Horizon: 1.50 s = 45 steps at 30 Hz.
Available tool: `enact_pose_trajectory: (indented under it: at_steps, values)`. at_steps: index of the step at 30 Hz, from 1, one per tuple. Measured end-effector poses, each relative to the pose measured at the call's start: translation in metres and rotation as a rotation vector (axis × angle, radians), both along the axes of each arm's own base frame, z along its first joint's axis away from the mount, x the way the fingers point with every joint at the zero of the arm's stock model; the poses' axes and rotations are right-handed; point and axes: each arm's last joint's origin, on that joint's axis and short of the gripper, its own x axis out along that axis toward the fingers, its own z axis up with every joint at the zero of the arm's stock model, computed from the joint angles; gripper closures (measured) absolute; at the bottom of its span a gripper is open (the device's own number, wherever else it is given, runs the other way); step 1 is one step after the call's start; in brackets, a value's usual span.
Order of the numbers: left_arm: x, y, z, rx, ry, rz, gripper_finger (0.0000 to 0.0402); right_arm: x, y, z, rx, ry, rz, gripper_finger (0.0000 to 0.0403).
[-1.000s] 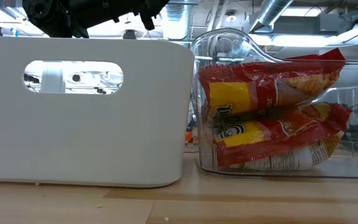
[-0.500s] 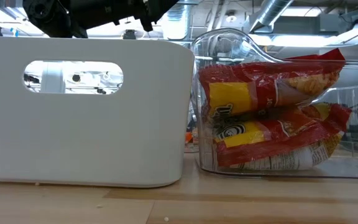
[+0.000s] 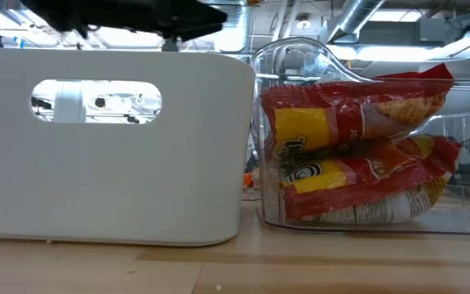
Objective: Pick & Place Food Item
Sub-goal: Put the brown spice bottle into the top transparent bin
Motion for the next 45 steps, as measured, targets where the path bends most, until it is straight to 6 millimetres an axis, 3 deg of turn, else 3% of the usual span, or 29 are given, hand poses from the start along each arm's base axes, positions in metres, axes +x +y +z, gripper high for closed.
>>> enact_pose_trajectory:
  at_steps: [7,13,19,24,33,45]
  values:
    - [-0.035,-0.009,0.014,0.023,0.139,0.030,0.0109,-0.002,-0.011,-0.005,0.013,0.080,-0.040,0.0229]
    - [-0.056,-0.014,0.013,0.005,0.254,0.111,0.0112,0.006,-0.027,0.002,0.105,0.225,-0.023,0.0229]
    - [-0.065,-0.015,0.010,-0.040,0.307,0.149,0.0112,0.040,-0.033,-0.001,0.131,0.370,0.016,0.0230]
    - [-0.068,-0.011,0.001,-0.009,0.395,0.237,0.0112,0.073,-0.036,-0.018,0.166,0.566,0.058,0.0231]
    - [-0.080,-0.008,-0.011,-0.018,0.537,0.325,0.0111,0.111,-0.044,-0.050,0.218,0.838,0.083,0.0230]
    - [-0.086,-0.008,-0.018,-0.035,0.610,0.343,0.0111,0.134,-0.042,-0.091,0.176,1.058,0.107,0.0230]
